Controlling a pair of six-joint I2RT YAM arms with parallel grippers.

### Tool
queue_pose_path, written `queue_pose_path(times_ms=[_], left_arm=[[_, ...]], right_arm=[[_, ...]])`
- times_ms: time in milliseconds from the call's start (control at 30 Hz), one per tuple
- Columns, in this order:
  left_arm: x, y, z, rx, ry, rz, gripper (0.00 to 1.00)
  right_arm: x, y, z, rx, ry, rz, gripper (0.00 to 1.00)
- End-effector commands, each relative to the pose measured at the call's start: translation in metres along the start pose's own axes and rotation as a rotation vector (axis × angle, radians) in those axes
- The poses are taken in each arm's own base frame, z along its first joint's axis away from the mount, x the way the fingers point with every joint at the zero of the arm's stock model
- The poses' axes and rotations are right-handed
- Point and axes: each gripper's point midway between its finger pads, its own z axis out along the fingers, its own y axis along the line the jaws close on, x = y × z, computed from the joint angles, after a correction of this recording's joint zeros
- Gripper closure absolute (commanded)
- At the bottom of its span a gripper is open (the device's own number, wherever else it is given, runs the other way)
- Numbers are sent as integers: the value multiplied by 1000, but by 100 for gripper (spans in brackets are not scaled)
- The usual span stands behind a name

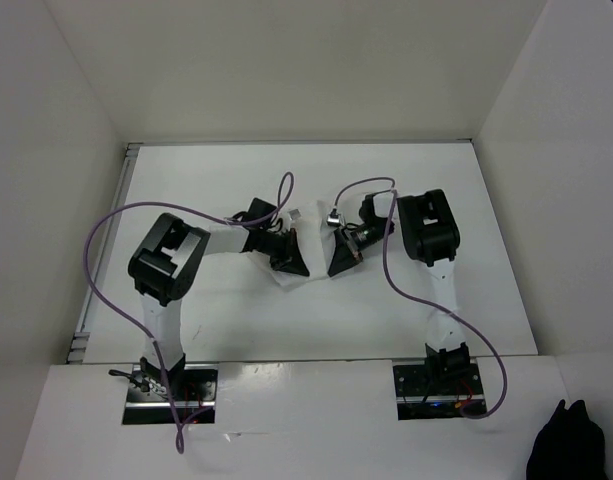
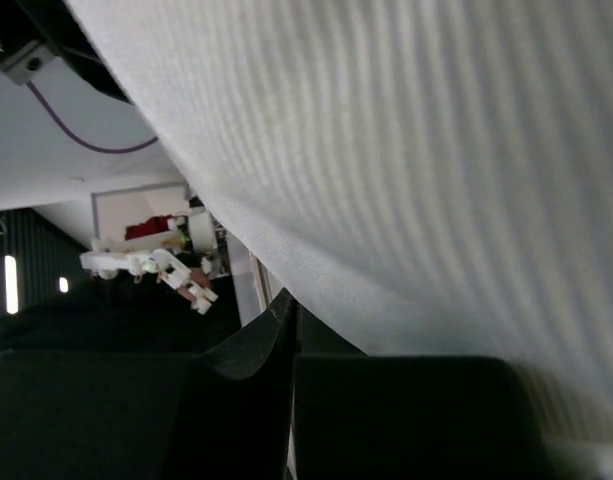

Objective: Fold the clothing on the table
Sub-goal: Fold the skirt

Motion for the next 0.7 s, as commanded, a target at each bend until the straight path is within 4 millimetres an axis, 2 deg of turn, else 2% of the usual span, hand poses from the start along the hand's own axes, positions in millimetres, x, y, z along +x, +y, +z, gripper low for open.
queue_pose_path(times_ms=[0,67,100,133,167,200,233,267,300,367,400,433,533,567,600,667], left_arm=[[0,10,10,29,33,58,100],[-1,11,10,21,28,57,100],[-4,-1,2,33,10,79,100],[-13,-7,-3,16,-24,98,100],[-18,-24,-17,18,-54,135,100],[-24,-36,-25,20,-76,154,100],[-31,-45,-34,4,-112,184,100],[-43,-67,-55,10,-166,218,100],[-47,-76,-63,10,-189,245,100],[-54,-86,-81,21,-239,265,97],[-55,-80,-83,14,-241,252,97],[-56,-69,-86,-7,-248,225,97],[-53,-45,-82,-34,-233,184,97],[-55,-32,-76,-69,-232,163,97],[-53,-22,-71,-88,-223,145,97],[-51,0,-59,-136,-200,114,97]], right_arm=[[6,-30,5,88,6,90,100],[2,-10,-4,63,-14,35,100],[2,2,-7,39,-19,6,100],[-11,26,-18,-4,-69,-163,100],[-13,41,-30,-28,-96,-225,100],[-12,57,-33,-42,-102,-195,100],[-21,80,-47,-26,-143,-265,100],[-28,93,-55,-21,-170,-311,100],[-33,105,-60,-9,-182,-360,100],[-42,124,-71,-4,-217,-429,100],[-51,133,-75,-3,-231,-455,100],[-56,124,-73,-23,-232,-406,98],[-83,124,-73,-80,-258,-391,97],[-89,105,-69,-90,-250,-330,97],[-101,105,-67,-89,-245,-354,97],[-110,90,-54,-82,-212,-330,100]])
